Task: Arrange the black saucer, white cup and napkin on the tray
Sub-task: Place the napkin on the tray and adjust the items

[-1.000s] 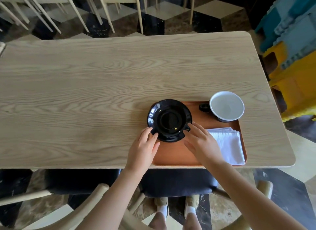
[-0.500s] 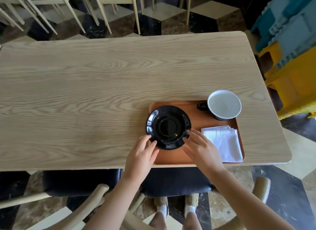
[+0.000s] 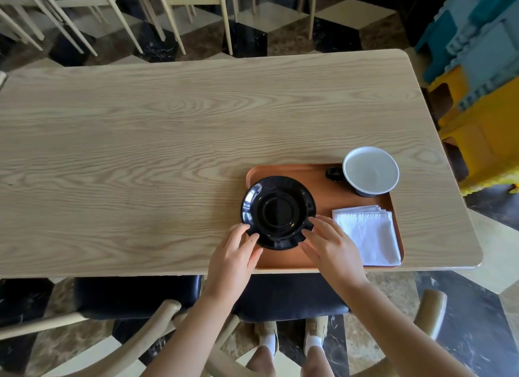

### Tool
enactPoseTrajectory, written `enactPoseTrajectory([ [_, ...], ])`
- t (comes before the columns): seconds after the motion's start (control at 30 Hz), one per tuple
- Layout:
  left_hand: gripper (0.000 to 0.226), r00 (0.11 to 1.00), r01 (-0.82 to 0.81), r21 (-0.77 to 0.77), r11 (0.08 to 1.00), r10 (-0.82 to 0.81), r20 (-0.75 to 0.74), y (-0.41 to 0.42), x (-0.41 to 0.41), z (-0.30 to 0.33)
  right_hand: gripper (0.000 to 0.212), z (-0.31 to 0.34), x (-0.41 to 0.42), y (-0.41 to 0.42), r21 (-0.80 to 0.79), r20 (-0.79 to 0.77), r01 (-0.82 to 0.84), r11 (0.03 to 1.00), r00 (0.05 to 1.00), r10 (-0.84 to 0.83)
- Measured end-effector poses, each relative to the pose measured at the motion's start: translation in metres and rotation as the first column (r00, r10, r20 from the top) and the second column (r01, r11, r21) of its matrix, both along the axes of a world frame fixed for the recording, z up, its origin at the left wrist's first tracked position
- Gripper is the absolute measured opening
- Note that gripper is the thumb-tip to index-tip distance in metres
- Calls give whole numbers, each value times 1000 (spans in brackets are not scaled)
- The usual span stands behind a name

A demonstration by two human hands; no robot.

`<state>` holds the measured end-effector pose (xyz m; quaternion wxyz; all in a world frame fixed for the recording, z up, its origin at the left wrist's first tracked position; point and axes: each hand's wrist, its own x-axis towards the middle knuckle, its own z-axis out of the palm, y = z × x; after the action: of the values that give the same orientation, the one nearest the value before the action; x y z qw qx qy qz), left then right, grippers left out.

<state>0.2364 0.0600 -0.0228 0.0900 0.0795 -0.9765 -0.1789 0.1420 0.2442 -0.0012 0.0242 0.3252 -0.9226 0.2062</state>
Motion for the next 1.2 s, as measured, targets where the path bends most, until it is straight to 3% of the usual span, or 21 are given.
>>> enactPoseTrajectory([
  [0.2,36,998,56,-20,998,-57,-42,12,-17,22,17,15,-15,10,-32,-47,-14,999,999,12],
  [0.3,40,987,127,-31,991,-130,-93,31,-56,37,19,28,-46,27,-54,-130,68,996,989,-75],
  [0.4,43,982,164,-11,986,-164,-93,53,-108,48,33,34,-86,54,-3,-132,205,979,970,-204],
  [0.57,60,987,126,26,992,-128,97,90,-181,43,55,29,-140,90,168,139,366,915,910,-390],
  [0.67,60,979,98,93,991,-113,168,103,-203,36,51,24,-153,96,128,264,415,901,861,-434],
  [0.9,50,982,-8,348,937,-59,181,104,-205,29,24,20,-152,98,-40,425,450,892,816,-393],
  [1.07,38,971,-94,551,829,-45,234,94,-209,34,30,17,-150,96,-139,524,513,847,764,-377],
  [1.2,35,958,-134,616,776,-59,282,82,-210,38,29,16,-150,92,-177,559,535,826,746,-363],
])
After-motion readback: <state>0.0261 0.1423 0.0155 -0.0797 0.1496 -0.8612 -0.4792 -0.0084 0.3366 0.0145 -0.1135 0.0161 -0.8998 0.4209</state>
